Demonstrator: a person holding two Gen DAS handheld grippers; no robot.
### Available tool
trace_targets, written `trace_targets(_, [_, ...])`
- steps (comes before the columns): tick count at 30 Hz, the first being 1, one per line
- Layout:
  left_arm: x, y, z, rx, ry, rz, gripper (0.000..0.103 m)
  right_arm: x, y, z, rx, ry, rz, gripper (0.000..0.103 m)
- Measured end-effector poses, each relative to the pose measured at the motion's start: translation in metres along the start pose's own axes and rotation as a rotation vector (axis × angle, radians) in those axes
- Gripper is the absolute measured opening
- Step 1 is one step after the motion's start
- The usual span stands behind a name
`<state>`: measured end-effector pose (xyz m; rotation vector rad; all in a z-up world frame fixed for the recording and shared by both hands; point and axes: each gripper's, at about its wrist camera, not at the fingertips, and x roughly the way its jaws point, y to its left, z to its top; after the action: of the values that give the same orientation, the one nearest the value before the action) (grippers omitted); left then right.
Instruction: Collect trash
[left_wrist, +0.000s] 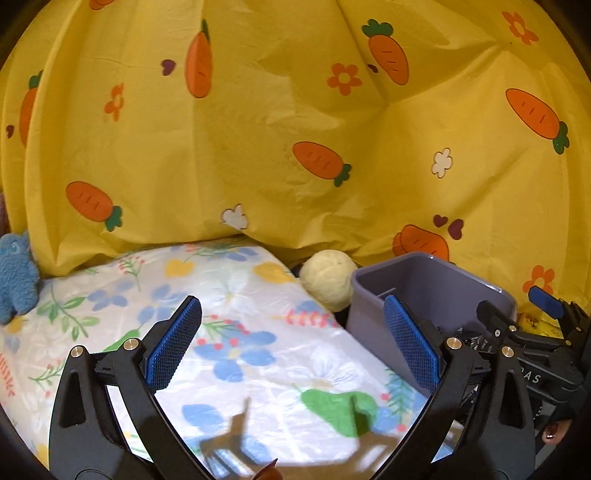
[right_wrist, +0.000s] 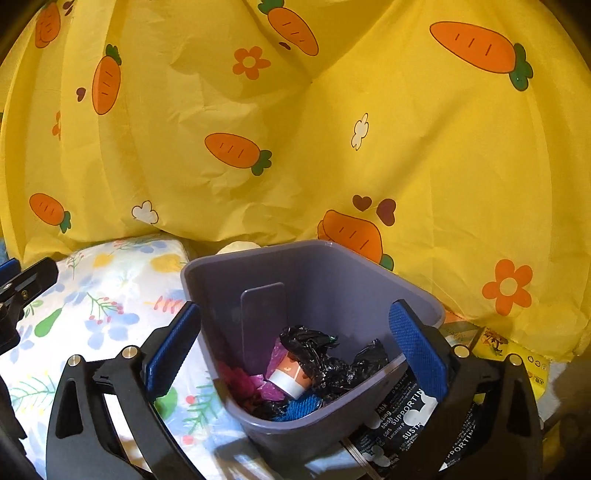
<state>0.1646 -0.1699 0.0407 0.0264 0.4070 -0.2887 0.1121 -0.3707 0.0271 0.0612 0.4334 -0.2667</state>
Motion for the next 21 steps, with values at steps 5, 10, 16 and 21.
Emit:
trace_targets(5, [-0.028, 0.036, -0.021, -0.061, 0.022, 0.065, 0.097, -0.020, 0.022, -0.009, 0.002, -0.016, 0.028, 0.098])
trace_targets(10, [-0.054, 0.061, -0.045, -0.055, 0.022, 0.131, 0.097, -0.043, 0.048, -0.020, -0.026, -0.027, 0.046, 0.098])
trace_targets(16, [-0.082, 0.089, -0.070, -0.092, 0.047, 0.176, 0.097, -0.069, 0.074, -0.033, -0.019, -0.035, 0.086, 0.098])
trace_targets(21, [-0.103, 0.101, -0.081, -0.086, 0.041, 0.201, 0.097, -0.086, 0.093, -0.046, -0.047, -0.050, 0.101, 0.098])
